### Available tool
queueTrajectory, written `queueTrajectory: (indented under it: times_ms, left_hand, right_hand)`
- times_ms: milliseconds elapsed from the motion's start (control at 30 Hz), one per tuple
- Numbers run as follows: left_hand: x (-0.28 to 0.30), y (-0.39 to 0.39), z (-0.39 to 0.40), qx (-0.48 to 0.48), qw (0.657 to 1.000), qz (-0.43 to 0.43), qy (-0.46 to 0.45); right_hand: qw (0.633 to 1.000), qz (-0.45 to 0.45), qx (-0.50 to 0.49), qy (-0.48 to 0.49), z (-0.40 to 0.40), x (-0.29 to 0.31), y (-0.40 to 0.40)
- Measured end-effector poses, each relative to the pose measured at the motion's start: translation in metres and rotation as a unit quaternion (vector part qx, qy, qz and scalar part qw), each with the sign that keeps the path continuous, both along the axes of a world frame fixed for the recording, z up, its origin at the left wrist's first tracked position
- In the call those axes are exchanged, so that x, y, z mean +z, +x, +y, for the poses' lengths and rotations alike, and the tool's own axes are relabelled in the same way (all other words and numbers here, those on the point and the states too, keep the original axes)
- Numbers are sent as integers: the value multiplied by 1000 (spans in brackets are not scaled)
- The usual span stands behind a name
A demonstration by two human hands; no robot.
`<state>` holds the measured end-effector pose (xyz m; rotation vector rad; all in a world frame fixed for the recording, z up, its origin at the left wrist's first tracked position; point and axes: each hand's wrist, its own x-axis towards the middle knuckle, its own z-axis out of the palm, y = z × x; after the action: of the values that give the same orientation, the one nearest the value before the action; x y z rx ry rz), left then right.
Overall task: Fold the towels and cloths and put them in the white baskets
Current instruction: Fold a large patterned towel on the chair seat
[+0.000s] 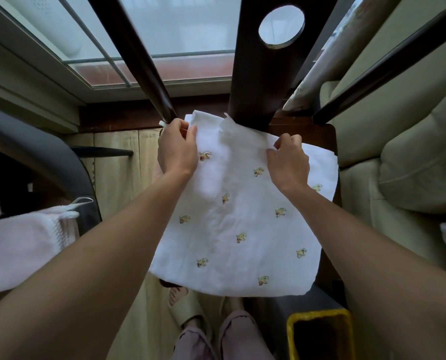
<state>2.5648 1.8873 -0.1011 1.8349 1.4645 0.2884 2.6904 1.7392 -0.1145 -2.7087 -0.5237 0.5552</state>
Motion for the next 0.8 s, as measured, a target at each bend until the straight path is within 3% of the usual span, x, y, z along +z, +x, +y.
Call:
queueTrajectory:
  times_ms: [133,267,400,533,633,800]
  left_hand:
    - [8,-3,2,18,1000,-8,9]
    - [10,7,14,29,999,-15,18]
    - [3,7,8,13,999,-23,-30]
    - [9,-27,-8,-13,996,-46,-71]
    - [11,-68,-19,-39,986,-43,-154]
    - [16,-137,-49,-124,960,69,-240]
  right_hand:
    - [996,-12,10,85,-7,23,1]
    - [985,-20,-45,163,14,17,5]
    - [987,41,4,156,16,-7,-13]
    - [985,-27,127,114,-13,-15,-45]
    - [980,53,184,50,-25,-21,-56]
    - [986,30,103,130,-33,14,-95]
